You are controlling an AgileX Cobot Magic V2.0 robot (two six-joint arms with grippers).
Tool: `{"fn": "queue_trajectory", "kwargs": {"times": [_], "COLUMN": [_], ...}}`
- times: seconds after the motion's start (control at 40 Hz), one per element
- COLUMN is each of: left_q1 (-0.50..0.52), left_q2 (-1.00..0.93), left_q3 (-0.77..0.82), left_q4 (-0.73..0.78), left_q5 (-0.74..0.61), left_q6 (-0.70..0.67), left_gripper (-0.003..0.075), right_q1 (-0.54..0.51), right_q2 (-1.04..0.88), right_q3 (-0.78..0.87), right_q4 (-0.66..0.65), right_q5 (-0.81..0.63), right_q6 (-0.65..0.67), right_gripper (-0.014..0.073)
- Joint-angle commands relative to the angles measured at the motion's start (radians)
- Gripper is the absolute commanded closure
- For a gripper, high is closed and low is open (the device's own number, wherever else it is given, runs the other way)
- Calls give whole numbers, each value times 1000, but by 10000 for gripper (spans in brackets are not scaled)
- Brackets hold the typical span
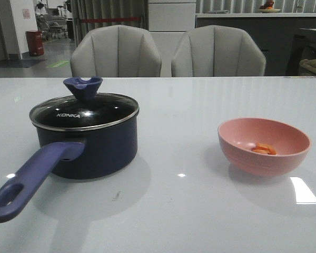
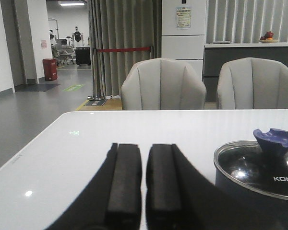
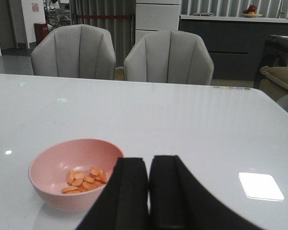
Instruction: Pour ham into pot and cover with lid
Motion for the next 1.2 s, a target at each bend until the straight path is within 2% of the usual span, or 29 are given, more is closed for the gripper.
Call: {"fn": "queue_trajectory", "kwargs": {"times": [0.0,0.73,0.83,0.95,1.0,1.05,1.18], "left_q1": [1,1,1,1,1,1,1], "left_q2": [7,7,7,7,7,7,21], "left_q3": [21,21,21,17,2,-31,-167], "left_q4": [-7,-7,-7,-36,-57,-77,-77], "left_q5": [-80,-85,-165,-391,-417,-385,-180], "left_q6": [-4,-4,-4,-4,-4,-4,-4], "left_gripper": [587,587,587,587,587,587,587], "right_q1": [-3,-3,-3,-3,-3,-3,-3], "right_q2": [-19,-19,-19,-19,-19,-19,-19], "right_q3": [-5,-5,-5,-5,-5,-5,-5], "right_q4": [-15,-15,-15,-15,-15,-15,-15], "right_q5": [-85,-85,-85,-85,-85,-85,-85], "right_q6": [1,1,1,1,1,1,1], "right_gripper": [412,412,412,412,412,412,412]}}
